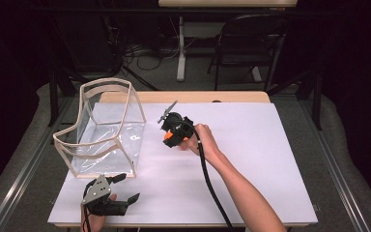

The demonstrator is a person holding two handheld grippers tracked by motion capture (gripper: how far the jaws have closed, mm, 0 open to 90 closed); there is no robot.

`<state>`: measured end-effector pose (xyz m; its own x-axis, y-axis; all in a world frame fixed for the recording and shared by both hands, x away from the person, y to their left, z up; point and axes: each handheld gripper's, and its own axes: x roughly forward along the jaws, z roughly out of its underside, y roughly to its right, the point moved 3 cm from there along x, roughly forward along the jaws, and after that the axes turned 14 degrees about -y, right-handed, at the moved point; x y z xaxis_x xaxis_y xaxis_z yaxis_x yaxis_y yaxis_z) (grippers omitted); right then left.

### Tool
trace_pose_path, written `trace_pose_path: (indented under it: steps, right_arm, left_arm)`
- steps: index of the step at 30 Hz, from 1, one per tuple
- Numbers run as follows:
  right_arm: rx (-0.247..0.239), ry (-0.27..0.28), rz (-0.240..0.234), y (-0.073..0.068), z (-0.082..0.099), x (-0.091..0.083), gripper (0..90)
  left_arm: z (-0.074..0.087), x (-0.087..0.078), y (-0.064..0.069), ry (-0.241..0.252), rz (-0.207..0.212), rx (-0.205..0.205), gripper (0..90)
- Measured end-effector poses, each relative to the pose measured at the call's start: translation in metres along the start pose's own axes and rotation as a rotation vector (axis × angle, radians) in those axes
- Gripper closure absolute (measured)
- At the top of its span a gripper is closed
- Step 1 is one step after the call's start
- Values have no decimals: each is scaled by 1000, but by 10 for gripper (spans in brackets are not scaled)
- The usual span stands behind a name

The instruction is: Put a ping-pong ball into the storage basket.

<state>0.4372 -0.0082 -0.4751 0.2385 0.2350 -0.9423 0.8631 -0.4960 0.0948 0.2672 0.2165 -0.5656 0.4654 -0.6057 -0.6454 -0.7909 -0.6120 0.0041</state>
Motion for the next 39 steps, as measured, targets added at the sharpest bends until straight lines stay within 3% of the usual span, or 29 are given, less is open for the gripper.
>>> trace_pose_path:
  steps: [39]
  right_arm:
    - [-32,6,20,3,-26,-28,510]
  left_arm:
    - [0,1,0,-4,4,0,160]
